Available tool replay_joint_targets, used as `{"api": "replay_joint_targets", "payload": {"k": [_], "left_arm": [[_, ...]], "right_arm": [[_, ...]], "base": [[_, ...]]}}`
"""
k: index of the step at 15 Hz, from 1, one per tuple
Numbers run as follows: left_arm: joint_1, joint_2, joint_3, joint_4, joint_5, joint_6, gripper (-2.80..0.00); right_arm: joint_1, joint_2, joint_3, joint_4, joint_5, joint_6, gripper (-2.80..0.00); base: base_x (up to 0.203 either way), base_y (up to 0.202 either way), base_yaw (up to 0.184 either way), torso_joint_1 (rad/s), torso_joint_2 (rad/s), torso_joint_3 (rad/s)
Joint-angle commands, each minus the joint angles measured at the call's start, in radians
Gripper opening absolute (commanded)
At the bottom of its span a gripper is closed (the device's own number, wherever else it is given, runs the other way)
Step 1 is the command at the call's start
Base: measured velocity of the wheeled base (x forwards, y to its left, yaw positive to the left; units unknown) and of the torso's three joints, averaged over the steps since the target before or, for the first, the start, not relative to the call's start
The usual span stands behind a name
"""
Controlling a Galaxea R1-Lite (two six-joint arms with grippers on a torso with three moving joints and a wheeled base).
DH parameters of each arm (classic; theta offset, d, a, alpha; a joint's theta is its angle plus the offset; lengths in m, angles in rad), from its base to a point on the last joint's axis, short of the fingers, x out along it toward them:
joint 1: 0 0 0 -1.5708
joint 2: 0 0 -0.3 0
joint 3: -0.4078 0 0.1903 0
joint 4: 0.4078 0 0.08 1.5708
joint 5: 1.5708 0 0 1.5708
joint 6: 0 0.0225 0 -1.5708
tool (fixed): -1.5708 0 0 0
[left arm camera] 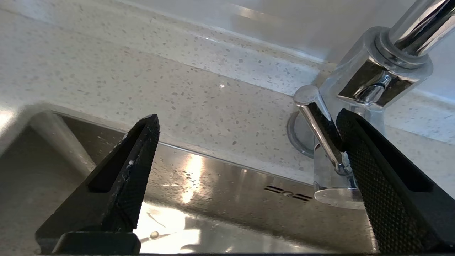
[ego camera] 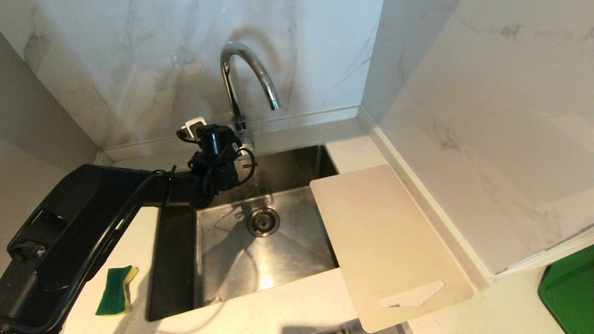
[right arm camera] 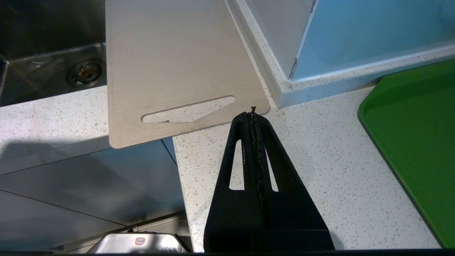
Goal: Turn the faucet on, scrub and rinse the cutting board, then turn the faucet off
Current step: Turn on the tap
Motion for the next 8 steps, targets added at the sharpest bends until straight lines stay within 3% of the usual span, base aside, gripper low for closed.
{"api": "replay_joint_targets", "payload": {"k": [1,8], "left_arm": [[0.004,0.005,0.001,0.016,0.018,0.000,0.00],[-0.003,-0.027,0.082,0.062,0.059,-0.005,0.00]], "right_arm": [[0.001,0.000,0.001,-0.001,0.000,0.000,-2.80],[0.001,0.000,0.000,-0.001,0.000,0.001,-2.80]], "base": [[0.000,0.000,0.000,0.000,0.00,0.000],[0.000,0.000,0.000,0.000,0.00,0.000]]}}
